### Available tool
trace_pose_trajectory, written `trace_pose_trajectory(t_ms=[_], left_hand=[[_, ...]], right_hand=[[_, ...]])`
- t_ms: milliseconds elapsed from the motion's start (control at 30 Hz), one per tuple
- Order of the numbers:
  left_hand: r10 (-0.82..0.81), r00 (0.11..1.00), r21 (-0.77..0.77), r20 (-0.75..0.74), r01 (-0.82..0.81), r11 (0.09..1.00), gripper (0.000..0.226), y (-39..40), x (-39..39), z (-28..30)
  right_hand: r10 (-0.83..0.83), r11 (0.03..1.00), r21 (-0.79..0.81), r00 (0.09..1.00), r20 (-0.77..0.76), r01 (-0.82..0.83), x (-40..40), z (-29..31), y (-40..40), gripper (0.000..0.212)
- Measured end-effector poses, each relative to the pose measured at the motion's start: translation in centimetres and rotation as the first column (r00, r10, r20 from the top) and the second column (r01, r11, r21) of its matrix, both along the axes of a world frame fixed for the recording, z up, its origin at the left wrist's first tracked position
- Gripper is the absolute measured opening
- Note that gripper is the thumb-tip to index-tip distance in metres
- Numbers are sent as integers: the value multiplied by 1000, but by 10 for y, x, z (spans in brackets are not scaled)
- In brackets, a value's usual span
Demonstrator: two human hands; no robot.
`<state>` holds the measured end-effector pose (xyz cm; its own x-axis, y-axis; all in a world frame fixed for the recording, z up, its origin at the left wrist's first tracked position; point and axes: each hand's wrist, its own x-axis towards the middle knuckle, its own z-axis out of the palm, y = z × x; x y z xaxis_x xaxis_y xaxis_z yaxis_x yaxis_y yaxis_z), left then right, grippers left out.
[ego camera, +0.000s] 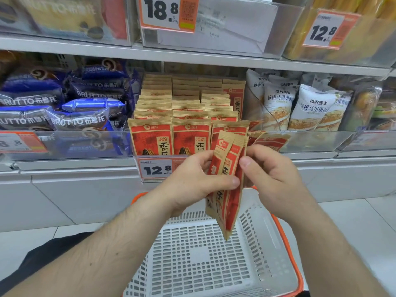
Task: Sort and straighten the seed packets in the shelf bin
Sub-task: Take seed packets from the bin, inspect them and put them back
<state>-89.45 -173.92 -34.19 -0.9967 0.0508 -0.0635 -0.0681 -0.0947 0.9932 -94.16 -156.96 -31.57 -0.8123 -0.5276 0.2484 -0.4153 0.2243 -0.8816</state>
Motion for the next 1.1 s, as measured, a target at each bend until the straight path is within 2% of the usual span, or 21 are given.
trace_pose_trajectory(t_ms=[100,133,233,400,567,733,867,933,1000,1100], left_hand=[[21,1000,32,-11,-21,999,44,3,0,-1],[42,999,33,-22,-41,999,47,3,-1,-2],[45,998,104,37,-48,993,54,1,-2,1],[-167,986,292,24,153,944,26,-1,-2,2],[-204,979,330,22,186,925,22,1,-3,1],[-178,984,331,12,164,929,24,2,-2,2],[-14,999,279,49,0,960,22,1,-1,8],[80,995,301,65,-96,949,20,0,-1,13],[153,986,333,69,-167,928,15,-3,-1,17],[198,977,358,73,-211,910,16,-5,0,20]], right_hand=[[-51,997,52,997,-65,55,2,-6,-6,21],[-57,998,30,998,-38,58,2,-7,-8,23],[20,991,-135,985,170,4,3,-4,-12,24],[113,963,-267,939,326,-23,1,-3,-15,20],[114,960,-280,931,347,-13,0,-4,-13,22],[107,962,-271,948,301,-22,1,-3,-13,24],[70,985,-170,983,172,-41,1,-1,-9,21],[119,993,-3,987,112,-119,-3,1,0,35],[194,949,229,973,125,-218,-4,2,8,46],[252,863,406,952,173,-302,-1,0,9,31]])
